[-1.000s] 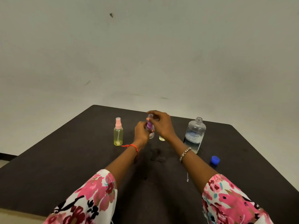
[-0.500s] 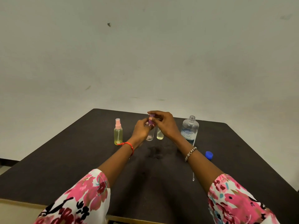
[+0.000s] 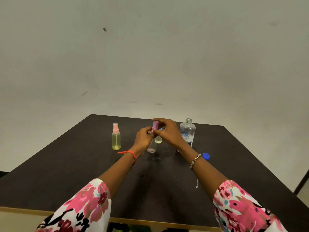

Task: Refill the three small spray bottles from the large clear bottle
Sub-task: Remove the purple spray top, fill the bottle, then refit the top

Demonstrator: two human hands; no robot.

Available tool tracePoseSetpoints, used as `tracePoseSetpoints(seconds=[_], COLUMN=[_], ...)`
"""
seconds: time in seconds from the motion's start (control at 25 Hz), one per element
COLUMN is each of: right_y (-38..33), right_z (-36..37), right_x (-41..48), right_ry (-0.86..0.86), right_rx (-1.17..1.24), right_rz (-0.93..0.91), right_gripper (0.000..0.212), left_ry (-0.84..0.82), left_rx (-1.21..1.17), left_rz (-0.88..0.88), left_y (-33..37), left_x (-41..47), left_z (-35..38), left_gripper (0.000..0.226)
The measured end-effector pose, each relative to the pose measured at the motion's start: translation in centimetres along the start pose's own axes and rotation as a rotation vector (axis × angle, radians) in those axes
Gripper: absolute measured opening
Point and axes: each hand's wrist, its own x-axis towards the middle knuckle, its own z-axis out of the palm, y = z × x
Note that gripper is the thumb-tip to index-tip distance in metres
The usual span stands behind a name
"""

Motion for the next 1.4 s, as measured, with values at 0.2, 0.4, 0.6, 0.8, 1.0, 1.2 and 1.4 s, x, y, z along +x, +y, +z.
tracePoseSetpoints(seconds=[0.2,0.4,0.6,0.8,1.0,1.2,1.4], right_y=[-0.6,-0.4,-0.6,-0.1,-0.8,-0.5,-1.1], right_z=[-0.7,-0.9,-1.2,-1.6,-2.6,-3.3,-2.9], right_x=[0.8,1.3,1.3,1.2,0.8,1.2,1.6], right_ry=[-0.032,-0.012,-0.020,-0.044,-0.149,-0.319,-0.289], right_rx=[0.065,0.064,0.040,0.091,0.154,0.223,-0.086], right_rz=[0.127,0.187,0.210,0.226,0.160,0.207,0.268], right_gripper=[0.041,0.054,0.040,0.040,0.055,0.075,0.056], left_ry=[0.008,0.028,0.060,-0.005,-0.140,-0.239,-0.218], left_rx=[-0.005,-0.010,0.058,0.036,-0.048,-0.035,0.059], left_rz=[0.011,-0.010,0.025,0.035,0.003,-0.028,-0.005], left_y=[0.5,0.4,-0.1,-0.4,-1.2,-1.5,-1.9], left_x=[-0.4,-0.7,-0.4,-0.3,0.0,-0.1,0.0], left_z=[-0.3,-0.3,-0.4,-0.6,-1.1,-1.3,-1.2], left_gripper=[0.036,0.045,0.043,0.041,0.039,0.037,0.040])
